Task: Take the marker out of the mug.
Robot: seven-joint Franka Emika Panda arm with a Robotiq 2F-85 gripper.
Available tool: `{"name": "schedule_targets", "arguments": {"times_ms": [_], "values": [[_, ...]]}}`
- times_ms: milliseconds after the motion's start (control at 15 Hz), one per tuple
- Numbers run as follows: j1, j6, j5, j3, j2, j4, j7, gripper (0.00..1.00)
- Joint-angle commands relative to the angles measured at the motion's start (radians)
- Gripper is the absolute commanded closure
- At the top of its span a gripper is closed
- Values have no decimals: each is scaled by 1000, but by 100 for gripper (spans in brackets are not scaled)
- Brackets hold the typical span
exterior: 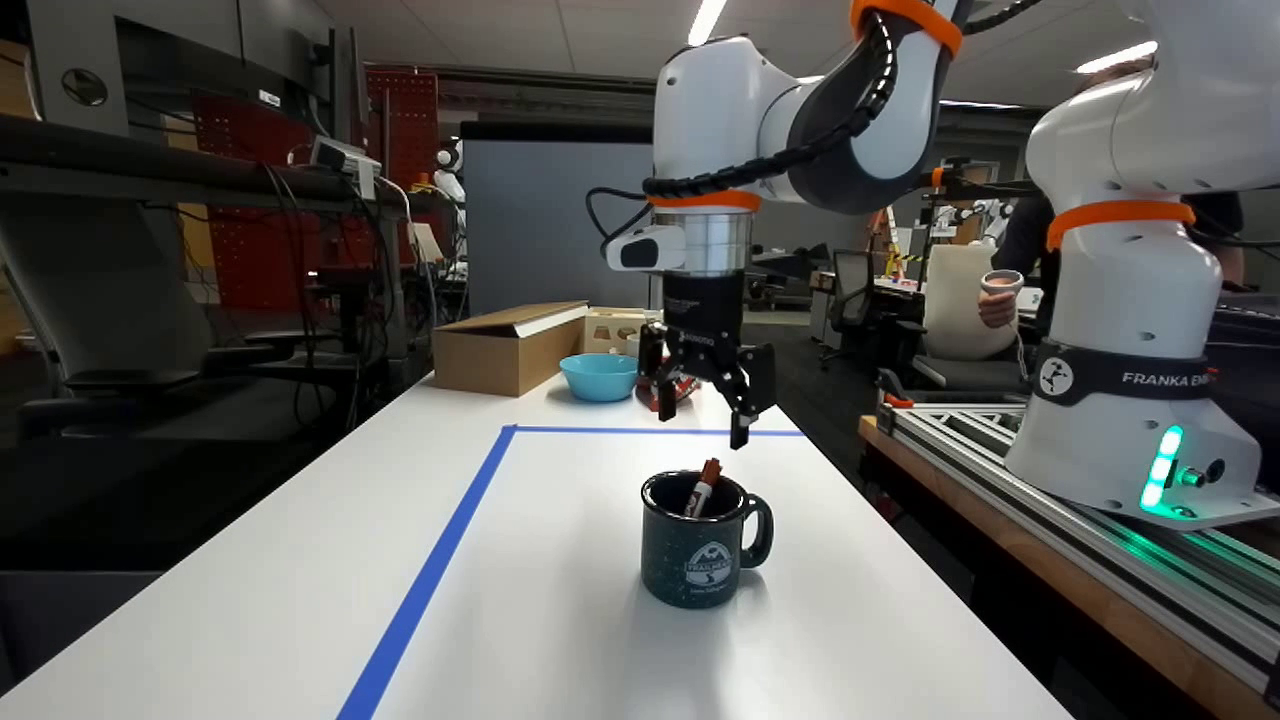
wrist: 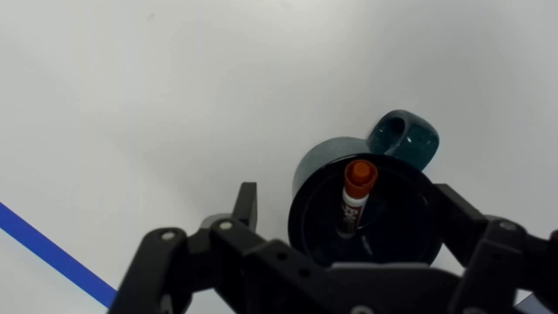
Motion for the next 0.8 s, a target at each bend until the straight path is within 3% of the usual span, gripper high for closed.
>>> {"name": "schedule_targets", "arguments": {"times_ms": [0, 733], "values": [[-8, 16, -16, 28, 44, 39, -6, 0], [-9, -3, -26, 55, 117, 78, 16, 0]]}}
